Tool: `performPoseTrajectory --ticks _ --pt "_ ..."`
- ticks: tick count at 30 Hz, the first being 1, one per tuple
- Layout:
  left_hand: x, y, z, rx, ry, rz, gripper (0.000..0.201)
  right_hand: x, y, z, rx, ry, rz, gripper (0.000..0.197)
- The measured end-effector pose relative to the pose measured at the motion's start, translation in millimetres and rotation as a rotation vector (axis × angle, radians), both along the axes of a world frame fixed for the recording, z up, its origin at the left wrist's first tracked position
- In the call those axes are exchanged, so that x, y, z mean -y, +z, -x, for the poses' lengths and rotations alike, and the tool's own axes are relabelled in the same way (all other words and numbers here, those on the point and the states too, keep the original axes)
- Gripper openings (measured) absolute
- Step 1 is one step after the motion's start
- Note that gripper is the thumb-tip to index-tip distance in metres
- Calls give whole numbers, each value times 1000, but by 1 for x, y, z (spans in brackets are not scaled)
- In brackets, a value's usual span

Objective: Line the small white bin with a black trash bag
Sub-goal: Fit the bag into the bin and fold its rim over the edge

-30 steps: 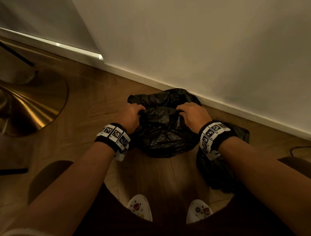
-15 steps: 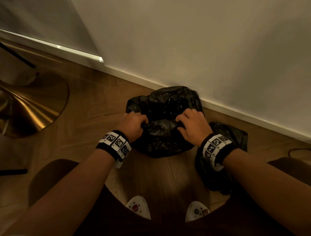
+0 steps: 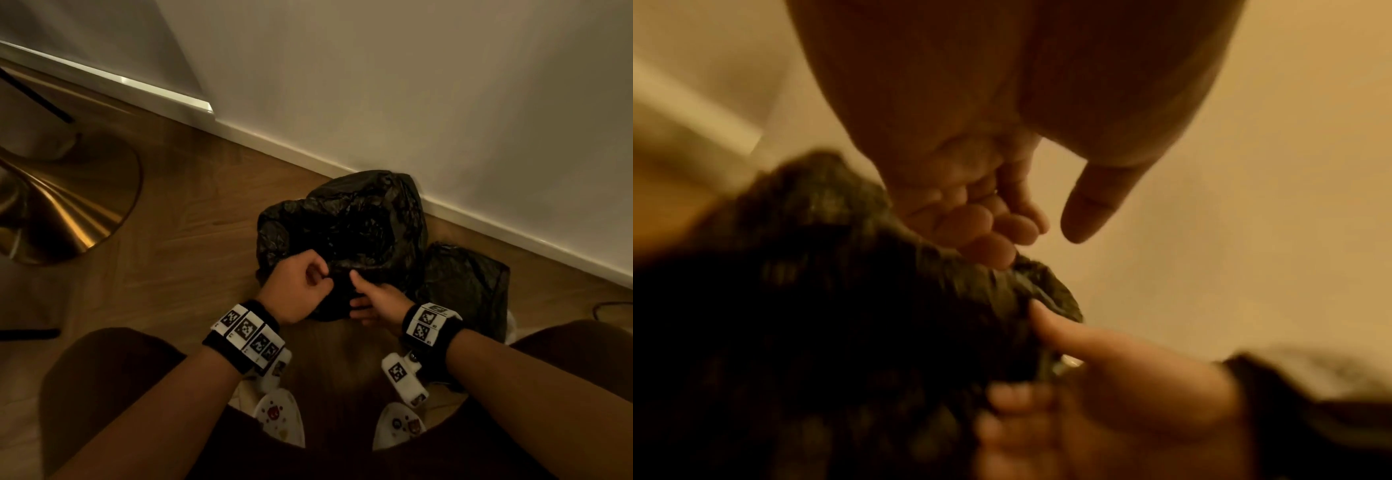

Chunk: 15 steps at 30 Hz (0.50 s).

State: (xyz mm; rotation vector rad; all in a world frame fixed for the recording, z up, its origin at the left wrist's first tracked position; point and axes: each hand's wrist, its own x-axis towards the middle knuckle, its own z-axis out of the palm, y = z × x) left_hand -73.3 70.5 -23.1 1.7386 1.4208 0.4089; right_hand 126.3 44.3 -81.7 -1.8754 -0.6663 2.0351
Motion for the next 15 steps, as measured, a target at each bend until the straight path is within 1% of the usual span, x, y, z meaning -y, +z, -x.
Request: performPoseTrajectory --ticks 1,3,4,5,7,9,11,13,15 --pt "4 -7 -8 68 66 274 5 1 -3 -2 -20 -44 15 64" --pt "13 -27 -17 243 226 866 11 2 -8 -3 -58 -146 44 58" --pt "16 -38 -18 342 317 1062 16 2 -11 -3 -55 -204 47 56" --pt "16 -49 -17 417 409 1168 20 2 -14 -2 -44 -259 46 55" --pt "16 -67 -15 502 589 1234 28 1 -21 -1 -24 -346 47 53" --pt "18 -86 -15 587 767 1263 43 2 -29 0 -5 -394 68 48" --pt "22 -100 -15 702 902 1215 50 3 -36 2 -11 -434 104 50" --pt "24 -111 -12 815 1044 1087 43 3 -42 5 -118 -491 118 43" --pt "23 -117 -8 906 1133 968 25 1 -44 4 -207 -498 94 38"
